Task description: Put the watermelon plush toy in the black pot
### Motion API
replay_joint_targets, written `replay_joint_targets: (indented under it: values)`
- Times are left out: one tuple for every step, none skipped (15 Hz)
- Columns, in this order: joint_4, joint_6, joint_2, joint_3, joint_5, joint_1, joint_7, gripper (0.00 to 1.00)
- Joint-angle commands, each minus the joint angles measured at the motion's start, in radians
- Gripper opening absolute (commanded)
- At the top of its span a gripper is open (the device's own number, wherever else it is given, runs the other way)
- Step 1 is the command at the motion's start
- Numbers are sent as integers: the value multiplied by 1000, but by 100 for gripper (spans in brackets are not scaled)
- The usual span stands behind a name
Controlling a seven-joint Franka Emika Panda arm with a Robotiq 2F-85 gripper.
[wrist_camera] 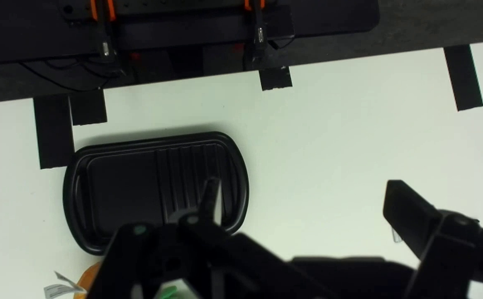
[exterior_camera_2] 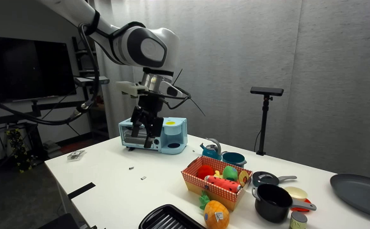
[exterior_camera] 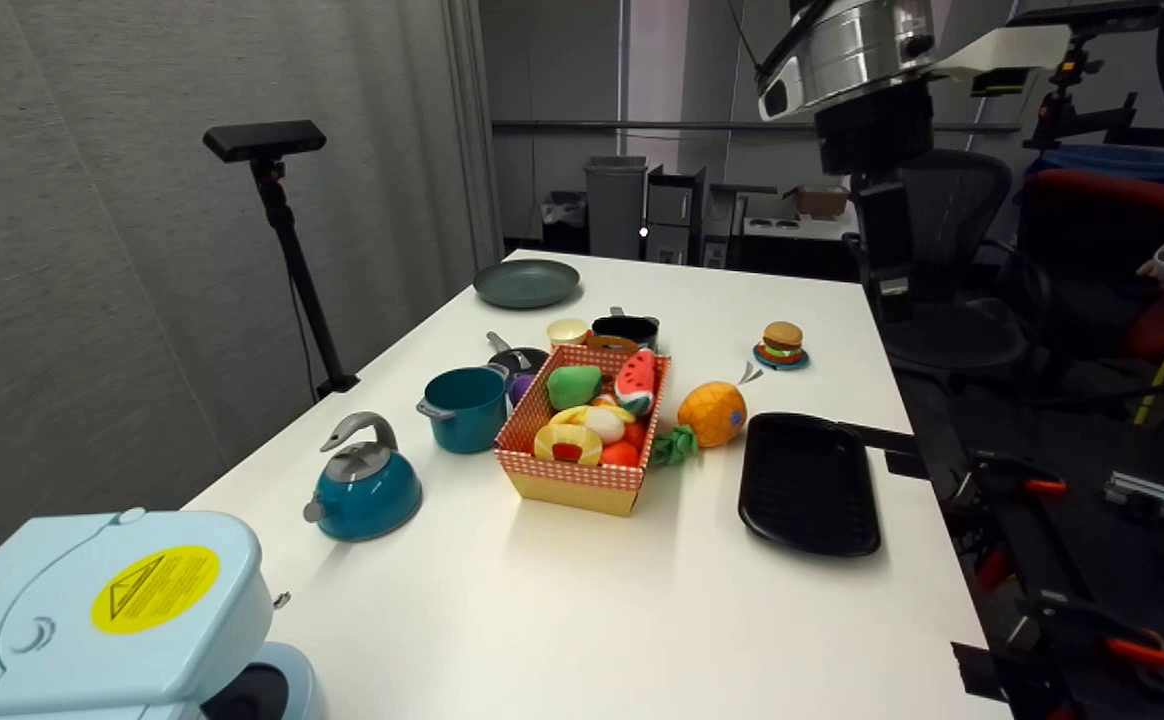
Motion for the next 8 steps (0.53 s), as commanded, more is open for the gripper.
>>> replay_joint_targets:
  values:
    - [36,66,48,-17,31,-28,15,100]
    - [40,89,57,-20,26,-34,21,100]
    - [42,112,64,-24,22,-39,26,100]
    - [43,136,71,-27,18,-45,33,100]
    - [44,157,78,-31,16,-49,38,100]
    - [47,177,86,-35,15,-55,43,100]
    - [50,192,94,-43,13,-64,39,100]
    - [54,209,104,-49,13,-70,41,100]
